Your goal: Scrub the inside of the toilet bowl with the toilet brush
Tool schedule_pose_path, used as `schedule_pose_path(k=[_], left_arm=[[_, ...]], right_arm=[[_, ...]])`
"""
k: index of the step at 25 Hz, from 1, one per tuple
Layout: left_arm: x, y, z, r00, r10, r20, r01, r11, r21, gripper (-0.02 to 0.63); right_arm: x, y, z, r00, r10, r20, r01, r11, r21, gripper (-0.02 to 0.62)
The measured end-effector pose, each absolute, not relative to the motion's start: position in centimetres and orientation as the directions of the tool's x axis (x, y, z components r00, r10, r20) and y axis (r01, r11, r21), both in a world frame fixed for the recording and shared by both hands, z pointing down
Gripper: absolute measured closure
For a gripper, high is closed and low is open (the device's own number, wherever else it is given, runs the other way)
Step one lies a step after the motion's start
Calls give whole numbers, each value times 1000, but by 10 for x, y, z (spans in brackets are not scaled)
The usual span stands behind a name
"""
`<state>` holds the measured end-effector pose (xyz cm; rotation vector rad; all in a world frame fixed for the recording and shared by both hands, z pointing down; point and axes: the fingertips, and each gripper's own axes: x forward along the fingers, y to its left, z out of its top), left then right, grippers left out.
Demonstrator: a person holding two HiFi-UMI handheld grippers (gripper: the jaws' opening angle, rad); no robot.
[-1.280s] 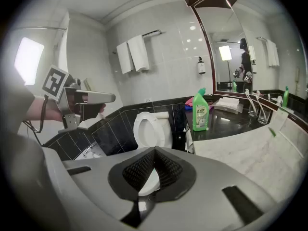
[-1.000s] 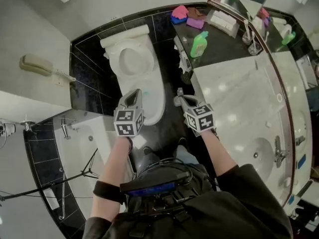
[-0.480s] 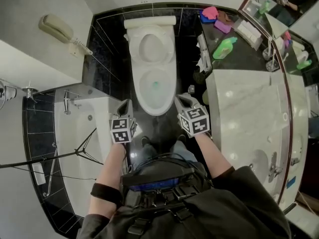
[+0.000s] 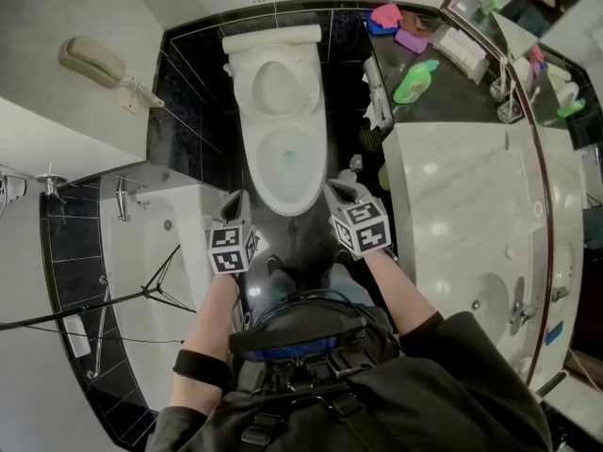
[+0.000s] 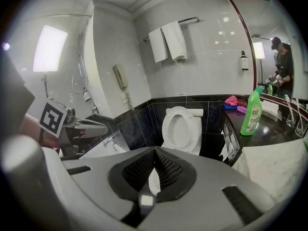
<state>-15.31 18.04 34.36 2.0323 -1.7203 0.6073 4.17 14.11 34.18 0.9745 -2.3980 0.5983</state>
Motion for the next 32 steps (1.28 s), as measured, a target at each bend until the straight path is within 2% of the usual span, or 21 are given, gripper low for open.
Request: schedule_pose_path(k=[13,16,21,26,32], left_arm=[[-75,166,348,208,-809,551,-973,-229,30,607],[-63,158,353,255,-798,546,-957,-291,21,607],[-56,144,367,332,-756,564,-924,-380,34,607],[-43,124,375,425,-736,528,-882,-469,56,607],[-30,116,414,466,-702,539,-856,-511,75,607]], right_arm=[[88,138,382,-607,-471,640,-741,627,-242,592],[96,130,407,-562,-468,682,-776,584,-238,569],[102,114,449,-473,-447,759,-835,503,-224,568],[114,94,493,-377,-431,819,-899,382,-213,563],[129,57,556,-304,-373,877,-925,335,-178,541]])
